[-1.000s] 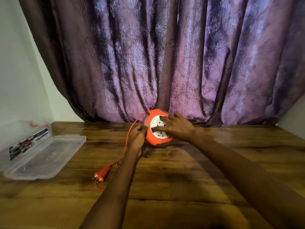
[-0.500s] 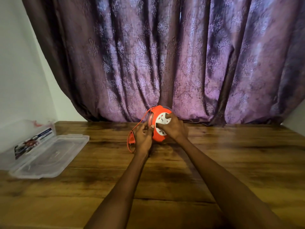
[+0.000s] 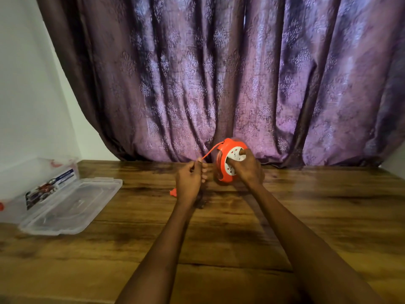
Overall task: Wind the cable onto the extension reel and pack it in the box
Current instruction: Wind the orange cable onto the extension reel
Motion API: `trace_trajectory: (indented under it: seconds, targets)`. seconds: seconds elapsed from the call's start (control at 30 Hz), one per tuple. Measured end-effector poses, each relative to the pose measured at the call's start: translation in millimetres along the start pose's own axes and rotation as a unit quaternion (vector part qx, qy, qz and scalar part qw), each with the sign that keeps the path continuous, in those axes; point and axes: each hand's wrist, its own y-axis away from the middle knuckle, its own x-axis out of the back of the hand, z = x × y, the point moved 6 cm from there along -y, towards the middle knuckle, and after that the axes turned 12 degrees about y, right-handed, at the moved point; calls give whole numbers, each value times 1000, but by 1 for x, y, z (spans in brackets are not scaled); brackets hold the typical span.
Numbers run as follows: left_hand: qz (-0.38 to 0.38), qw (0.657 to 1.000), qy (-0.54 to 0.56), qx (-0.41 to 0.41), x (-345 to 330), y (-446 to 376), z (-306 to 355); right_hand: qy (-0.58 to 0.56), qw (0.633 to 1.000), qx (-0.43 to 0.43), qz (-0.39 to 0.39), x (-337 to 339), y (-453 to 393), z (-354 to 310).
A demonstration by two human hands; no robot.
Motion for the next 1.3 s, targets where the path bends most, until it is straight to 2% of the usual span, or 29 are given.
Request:
trace_trajectory:
  seconds: [0.1, 0.13, 0.2, 0.27, 0.3, 0.37, 0.43, 0.53, 0.6, 0.67, 0.7, 0.77, 0.8, 0.83, 0.87, 0.93, 1.0, 1.07, 1.1, 1.2, 1.23, 1.27, 1.3]
  targets:
    - [60, 975, -169, -129, 24, -6, 20, 31, 998, 24, 39, 14, -3, -3]
    - [50, 972, -186, -134, 28, -10, 21, 43, 997, 32, 48, 17, -4, -4]
    - [-39, 986, -147, -74, 28, -19, 9, 64, 995, 39, 59, 23, -6, -6]
    - [-154, 979, -132, 4, 21, -17, -10, 77, 994, 40, 63, 25, -8, -7]
    - [-188, 970, -152, 27, 20, -15, -21, 80, 994, 40, 65, 26, -8, -8]
    - [-204, 953, -223, 39, 25, -14, -38, 79, 994, 36, 67, 27, -10, -8]
    - [-164, 954, -248, 41, 36, -17, -42, 67, 995, 29, 66, 27, -11, -6]
    - [-47, 971, -232, 27, 54, -22, -28, 45, 997, 12, 59, 25, -13, -2]
    - [4, 946, -321, 39, 64, -21, -22, 35, 998, 7, 59, 23, -13, 1]
    - [14, 908, -404, 109, 73, -18, -27, 25, 998, 6, 61, 22, -14, 2]
    - [8, 900, -415, 130, 76, -17, -30, 21, 998, 4, 60, 22, -15, 2]
    - [-18, 922, -358, 148, 80, -20, -36, 20, 998, 4, 57, 23, -16, 3]
    - [-35, 942, -281, 177, 80, -21, -41, 23, 998, 5, 55, 24, -17, 3]
    - [-65, 948, -219, 219, 80, -20, -47, 27, 998, 7, 55, 24, -16, 4]
    - [-115, 942, -196, 249, 80, -18, -52, 31, 998, 8, 55, 24, -16, 4]
    - [-227, 902, -249, 269, 78, -15, -56, 40, 998, 12, 54, 23, -14, 6]
    - [-260, 875, -302, 275, 79, -16, -56, 49, 998, 14, 47, 20, -12, 8]
    - [-225, 875, -317, 290, 83, -17, -53, 54, 998, 15, 41, 16, -10, 9]
    - [-194, 866, -359, 290, 90, -20, -51, 55, 998, 14, 40, 14, -10, 10]
    - [-95, 790, -555, 243, 112, -21, -35, 51, 998, 10, 39, 8, -6, 11]
    - [-66, 776, -584, 229, 115, -18, -28, 52, 998, 10, 36, 6, -6, 11]
    - [-52, 773, -597, 210, 114, -17, -22, 53, 998, 10, 34, 5, -6, 11]
    - [-50, 784, -591, 183, 108, -19, -19, 55, 998, 10, 32, 3, -6, 11]
